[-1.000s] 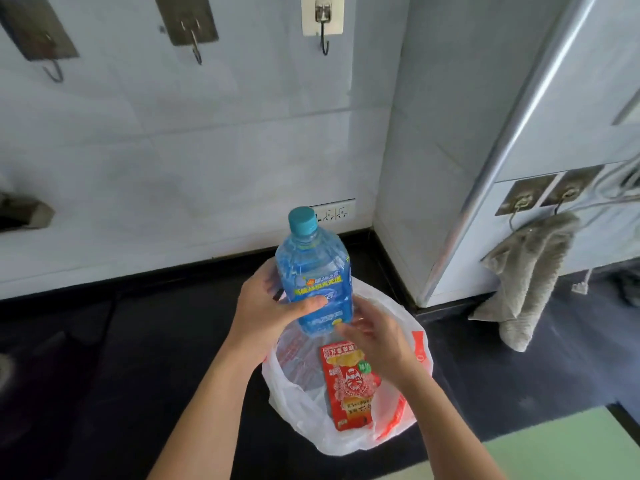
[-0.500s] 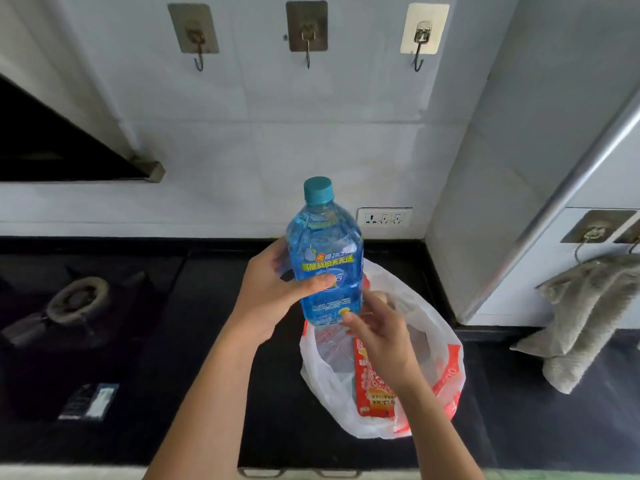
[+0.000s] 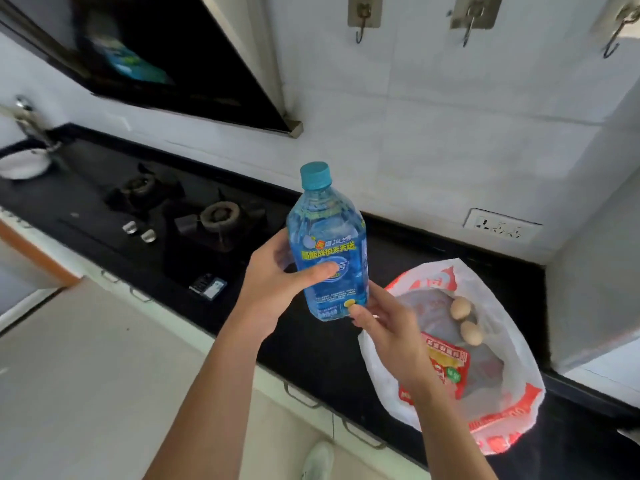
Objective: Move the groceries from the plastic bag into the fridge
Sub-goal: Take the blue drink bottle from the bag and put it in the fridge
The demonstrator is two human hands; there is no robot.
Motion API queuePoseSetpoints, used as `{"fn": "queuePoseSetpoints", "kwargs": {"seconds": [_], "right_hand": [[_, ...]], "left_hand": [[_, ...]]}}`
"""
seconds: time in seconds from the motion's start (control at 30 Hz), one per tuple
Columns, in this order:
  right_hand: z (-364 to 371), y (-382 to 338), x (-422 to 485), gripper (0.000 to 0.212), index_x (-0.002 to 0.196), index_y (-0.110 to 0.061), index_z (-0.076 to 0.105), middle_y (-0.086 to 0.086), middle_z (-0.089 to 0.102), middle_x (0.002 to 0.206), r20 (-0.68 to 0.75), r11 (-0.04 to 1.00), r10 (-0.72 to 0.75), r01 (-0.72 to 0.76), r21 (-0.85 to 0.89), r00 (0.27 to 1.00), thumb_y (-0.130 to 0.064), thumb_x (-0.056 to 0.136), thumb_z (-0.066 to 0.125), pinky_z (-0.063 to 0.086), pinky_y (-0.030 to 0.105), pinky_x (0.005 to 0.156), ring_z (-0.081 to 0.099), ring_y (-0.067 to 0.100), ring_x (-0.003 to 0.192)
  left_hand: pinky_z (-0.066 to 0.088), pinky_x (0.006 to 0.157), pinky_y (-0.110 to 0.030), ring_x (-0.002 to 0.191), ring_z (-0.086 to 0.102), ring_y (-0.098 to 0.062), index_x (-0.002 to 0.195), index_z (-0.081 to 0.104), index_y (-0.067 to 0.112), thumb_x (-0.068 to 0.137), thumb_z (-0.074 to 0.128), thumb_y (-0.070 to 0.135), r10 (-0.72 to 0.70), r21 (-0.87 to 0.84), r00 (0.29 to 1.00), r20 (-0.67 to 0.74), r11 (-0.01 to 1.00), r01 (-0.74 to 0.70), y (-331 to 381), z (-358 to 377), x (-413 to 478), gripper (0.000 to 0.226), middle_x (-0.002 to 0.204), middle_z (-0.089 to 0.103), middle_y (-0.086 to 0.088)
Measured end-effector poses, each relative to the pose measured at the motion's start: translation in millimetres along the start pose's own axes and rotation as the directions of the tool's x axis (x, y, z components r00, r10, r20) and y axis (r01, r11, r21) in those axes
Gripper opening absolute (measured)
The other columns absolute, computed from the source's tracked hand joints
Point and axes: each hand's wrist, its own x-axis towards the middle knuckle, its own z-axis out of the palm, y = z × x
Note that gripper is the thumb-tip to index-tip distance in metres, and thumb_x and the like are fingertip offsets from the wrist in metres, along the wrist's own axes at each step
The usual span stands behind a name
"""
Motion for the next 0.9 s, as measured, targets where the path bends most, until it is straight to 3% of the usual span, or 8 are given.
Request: {"fn": "queuePoseSetpoints", "kwargs": {"seconds": [0.23,0.37,0.43,0.6,0.77,0.9], "right_hand": [[47,-3,-19,0.043,0.138,-0.021,0.056,-0.016,0.073,0.112,0.24,0.999,-0.029,0.022,0.034,0.97,-0.026,0.096,0.063,0.054,0.021,0.091,0.069,0.004,0.103],[83,-5,-29,0.043,0.136,-0.017,0.058,-0.017,0.074,0.109,0.368,0.998,-0.058,0.047,0.04,0.928,-0.022,0.094,0.065,0.054,0.017,0.088,0.069,0.001,0.1],[104,-10,-33,0.042,0.136,-0.016,0.057,-0.017,0.074,0.109,0.441,0.997,-0.075,0.059,0.05,0.894,-0.02,0.095,0.065,0.053,0.015,0.086,0.069,0.001,0.101],[158,-24,-45,0.041,0.134,-0.022,0.059,-0.016,0.073,0.107,0.625,0.993,-0.115,0.09,0.073,0.772,-0.031,0.094,0.062,0.055,0.02,0.088,0.068,0.004,0.102],[222,-39,-63,0.028,0.123,-0.03,0.063,-0.02,0.073,0.1,0.72,0.981,-0.191,0.149,0.123,0.667,-0.027,0.096,0.062,0.054,0.017,0.084,0.07,0.003,0.097],[274,-50,-76,0.029,0.123,-0.036,0.061,-0.021,0.073,0.102,0.784,0.972,-0.229,0.174,0.156,0.577,-0.03,0.095,0.062,0.052,0.013,0.082,0.069,0.002,0.098]], "left_hand": [[0.054,0.095,-0.044,0.108,0.069,-0.018,0.112,0.069,0.025,0.065,0.091,0.019,-0.028,0.057,0.972,-0.234,0.997,0.043,0,-39,-72,0.052,0.11,0.075,0.001],[0.055,0.087,-0.027,0.101,0.069,-0.007,0.109,0.068,0.029,0.06,0.085,0.029,-0.02,0.105,0.919,-0.393,0.992,0.067,5,-62,-114,0.052,0.104,0.076,0.013],[0.055,0.084,-0.025,0.101,0.07,-0.009,0.111,0.068,0.026,0.059,0.086,0.032,-0.008,0.13,0.889,-0.459,0.989,0.076,6,-78,-134,0.056,0.104,0.076,0.012],[0.057,0.091,-0.039,0.108,0.068,-0.017,0.114,0.068,0.023,0.06,0.088,0.036,0.003,0.136,0.785,-0.619,0.985,0.104,7,-120,-190,0.059,0.11,0.074,0.006],[0.057,0.089,-0.034,0.109,0.067,-0.021,0.116,0.067,0.018,0.066,0.091,0.023,0.018,0.136,0.686,-0.727,0.984,0.118,12,-161,-247,0.055,0.112,0.074,0.001],[0.057,0.09,-0.036,0.109,0.067,-0.024,0.116,0.067,0.016,0.063,0.088,0.03,0.035,0.135,0.602,-0.798,0.983,0.123,12,-196,-287,0.059,0.112,0.073,-0.002]]}}
